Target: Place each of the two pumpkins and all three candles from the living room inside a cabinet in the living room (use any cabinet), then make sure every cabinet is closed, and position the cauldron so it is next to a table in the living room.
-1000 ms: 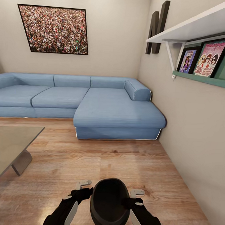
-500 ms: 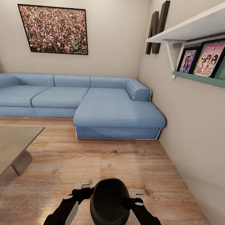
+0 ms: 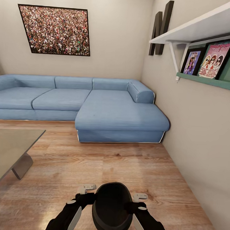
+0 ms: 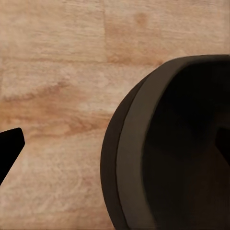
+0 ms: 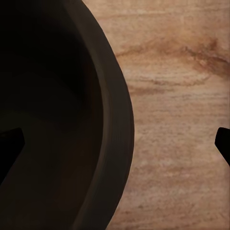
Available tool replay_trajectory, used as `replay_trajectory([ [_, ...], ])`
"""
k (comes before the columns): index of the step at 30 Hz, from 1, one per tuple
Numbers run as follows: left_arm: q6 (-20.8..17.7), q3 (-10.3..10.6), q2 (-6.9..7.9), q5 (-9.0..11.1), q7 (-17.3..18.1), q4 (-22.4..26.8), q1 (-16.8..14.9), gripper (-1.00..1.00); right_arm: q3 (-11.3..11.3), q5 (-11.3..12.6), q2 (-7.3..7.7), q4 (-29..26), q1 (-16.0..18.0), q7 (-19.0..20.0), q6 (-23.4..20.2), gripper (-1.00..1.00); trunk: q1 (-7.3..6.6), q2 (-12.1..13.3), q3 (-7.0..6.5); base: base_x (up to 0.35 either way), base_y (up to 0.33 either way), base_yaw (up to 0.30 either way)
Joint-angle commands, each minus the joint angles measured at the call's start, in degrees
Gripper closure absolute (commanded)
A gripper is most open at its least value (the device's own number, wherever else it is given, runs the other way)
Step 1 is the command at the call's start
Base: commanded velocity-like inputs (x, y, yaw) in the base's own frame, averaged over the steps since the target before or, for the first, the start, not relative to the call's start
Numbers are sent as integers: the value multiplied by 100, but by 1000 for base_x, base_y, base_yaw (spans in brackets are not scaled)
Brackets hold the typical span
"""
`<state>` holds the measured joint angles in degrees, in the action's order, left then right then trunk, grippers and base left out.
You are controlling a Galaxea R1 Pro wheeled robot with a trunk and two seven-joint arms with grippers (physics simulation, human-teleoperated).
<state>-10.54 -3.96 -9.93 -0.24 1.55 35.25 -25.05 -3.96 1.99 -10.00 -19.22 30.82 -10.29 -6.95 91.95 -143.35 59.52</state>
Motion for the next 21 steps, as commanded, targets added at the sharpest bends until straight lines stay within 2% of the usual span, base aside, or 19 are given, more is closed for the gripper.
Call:
replay_trajectory([
  [1, -36, -27, -6, -2, 14, 6, 0, -100, -34, 21, 0, -11, 2, -46, -16, -100, -1, -2, 5, 0, 0, 0],
  [9, -36, -19, -6, -2, 4, -20, 0, -100, -34, 14, 0, -4, 2, -60, 255, -100, -1, -2, 5, 0, 0, 0],
  [21, -36, -20, -6, -2, -3, -59, 0, -100, -35, 12, 0, -3, 2, -66, 306, -100, -1, -2, 5, 0, 0, 0],
])
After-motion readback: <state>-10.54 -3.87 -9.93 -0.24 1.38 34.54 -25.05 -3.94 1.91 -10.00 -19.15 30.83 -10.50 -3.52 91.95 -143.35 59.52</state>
